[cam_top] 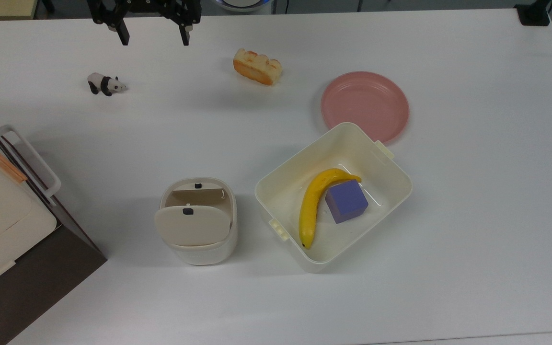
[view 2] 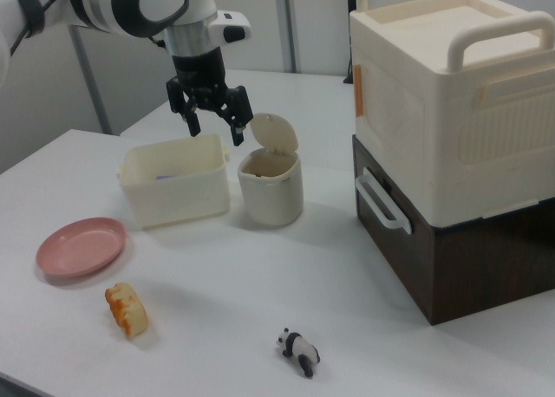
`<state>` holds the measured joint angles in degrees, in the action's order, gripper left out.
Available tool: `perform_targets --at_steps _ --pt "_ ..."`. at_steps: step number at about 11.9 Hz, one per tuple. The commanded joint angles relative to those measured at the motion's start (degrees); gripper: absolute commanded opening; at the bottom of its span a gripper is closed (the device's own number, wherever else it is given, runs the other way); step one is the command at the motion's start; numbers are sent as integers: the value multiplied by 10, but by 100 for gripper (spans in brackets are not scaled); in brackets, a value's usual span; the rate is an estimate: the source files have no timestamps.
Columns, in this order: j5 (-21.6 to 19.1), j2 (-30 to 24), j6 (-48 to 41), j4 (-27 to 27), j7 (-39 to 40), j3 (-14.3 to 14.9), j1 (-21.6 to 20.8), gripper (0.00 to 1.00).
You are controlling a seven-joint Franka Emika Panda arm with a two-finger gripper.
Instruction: Close the trash can
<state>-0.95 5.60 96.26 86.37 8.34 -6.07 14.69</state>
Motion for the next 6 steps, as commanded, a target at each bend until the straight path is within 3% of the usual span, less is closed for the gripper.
perform_targets --at_steps 1,6 --pt "-3 -6 6 2 5 0 -7 100" --pt "-4 -5 -20 -9 2 -5 -35 100"
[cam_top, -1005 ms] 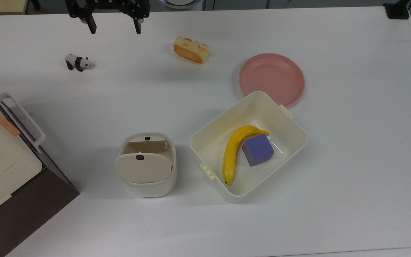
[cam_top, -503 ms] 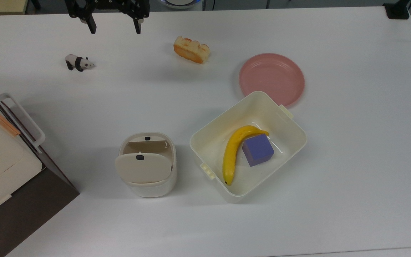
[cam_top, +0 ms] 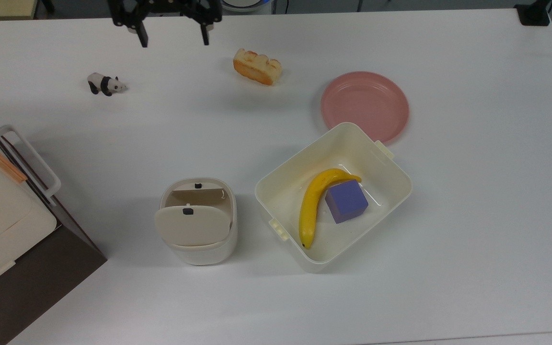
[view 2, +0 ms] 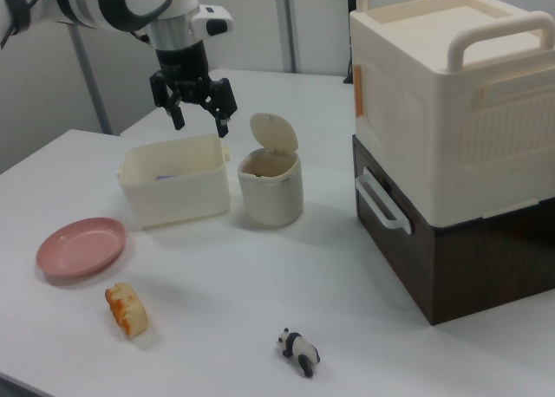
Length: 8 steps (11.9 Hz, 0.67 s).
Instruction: Close the trash can
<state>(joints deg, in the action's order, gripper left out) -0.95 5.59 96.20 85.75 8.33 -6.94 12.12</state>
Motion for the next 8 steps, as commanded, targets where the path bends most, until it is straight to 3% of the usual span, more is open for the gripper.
perform_targets --at_steps 1,8 --pt "-5 -4 -19 -3 2 4 -10 100" --pt "-4 2 -15 -3 2 -1 -10 100"
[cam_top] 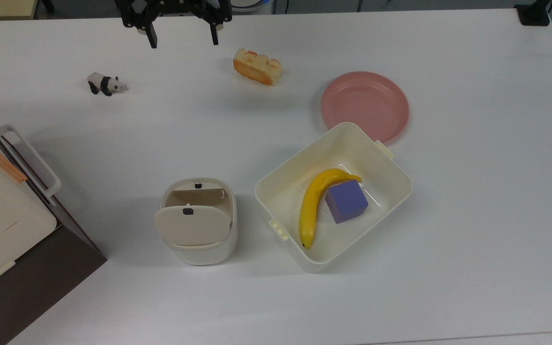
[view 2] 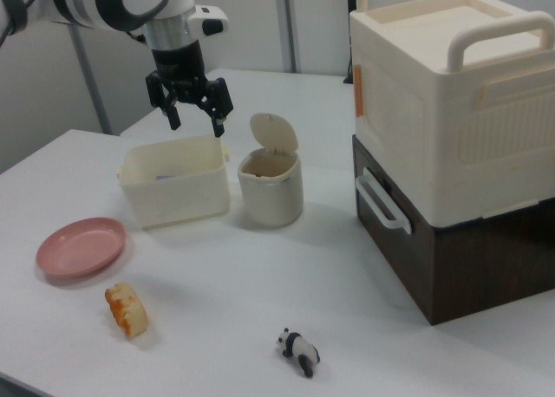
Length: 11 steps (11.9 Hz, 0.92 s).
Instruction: Close the trash can
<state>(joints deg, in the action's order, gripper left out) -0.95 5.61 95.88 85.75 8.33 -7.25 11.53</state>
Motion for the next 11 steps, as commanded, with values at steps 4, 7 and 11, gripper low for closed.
perform_targets --at_steps 4,7,11 --pt "-1 21 -10 -23 -12 1 -18 100" --pt "0 28 -9 -24 -12 1 -19 100" --pt "0 28 -9 -24 -12 1 -19 100"
